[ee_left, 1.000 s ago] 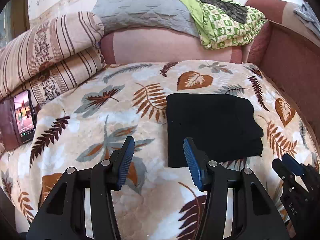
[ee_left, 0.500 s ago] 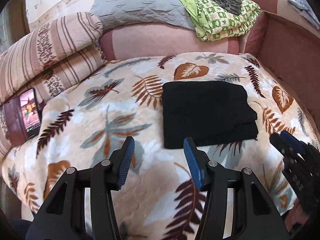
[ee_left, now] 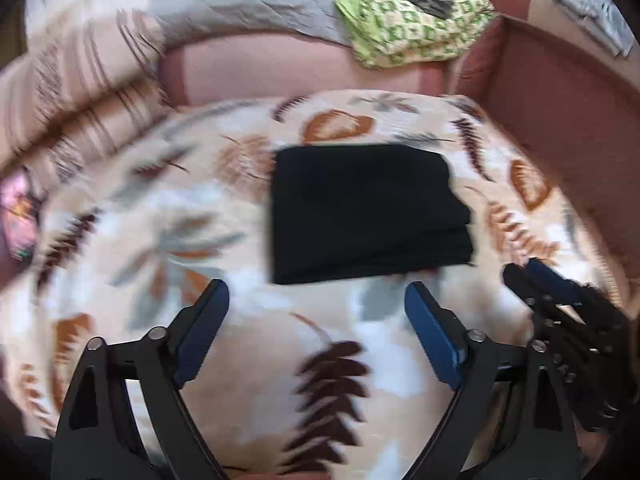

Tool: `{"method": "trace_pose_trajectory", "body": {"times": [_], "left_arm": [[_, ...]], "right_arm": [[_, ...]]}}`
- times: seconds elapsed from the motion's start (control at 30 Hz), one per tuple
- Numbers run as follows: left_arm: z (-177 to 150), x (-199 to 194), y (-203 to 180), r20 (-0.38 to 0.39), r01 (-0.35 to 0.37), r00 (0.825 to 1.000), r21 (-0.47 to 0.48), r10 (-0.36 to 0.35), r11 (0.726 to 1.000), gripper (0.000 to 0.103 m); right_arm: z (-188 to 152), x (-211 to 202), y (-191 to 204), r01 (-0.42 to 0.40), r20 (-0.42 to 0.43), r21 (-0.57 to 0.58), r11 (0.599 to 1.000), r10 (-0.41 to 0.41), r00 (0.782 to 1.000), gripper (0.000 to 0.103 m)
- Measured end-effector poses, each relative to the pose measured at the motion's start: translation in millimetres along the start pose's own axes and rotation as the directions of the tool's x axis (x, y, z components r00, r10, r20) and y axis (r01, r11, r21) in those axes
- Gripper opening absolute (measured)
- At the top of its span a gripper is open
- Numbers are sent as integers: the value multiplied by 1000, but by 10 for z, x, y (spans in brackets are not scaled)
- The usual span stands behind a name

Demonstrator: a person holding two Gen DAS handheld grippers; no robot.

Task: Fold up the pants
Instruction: 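Release the folded pants with both grippers and pull them back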

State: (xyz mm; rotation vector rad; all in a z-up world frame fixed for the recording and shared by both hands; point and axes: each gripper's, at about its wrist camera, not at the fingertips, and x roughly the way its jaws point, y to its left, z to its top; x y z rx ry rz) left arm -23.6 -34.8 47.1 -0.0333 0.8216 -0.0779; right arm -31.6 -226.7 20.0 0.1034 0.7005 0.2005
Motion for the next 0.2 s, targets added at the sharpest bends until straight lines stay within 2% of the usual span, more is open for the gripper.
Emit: {"method": "trace_pose_trajectory", "body": {"times": [0.13,0.2], "left_arm": [[-5,14,-107,49,23,999,27,-24,999,90],[0,85,-146,55,8,998,49,-11,999,90]], "right_arm": [[-13,-7,-77,15,-6,14,1000,-15,1000,32],[-10,-6,-78,31,-2,9,999,-31,1000,32]]}}
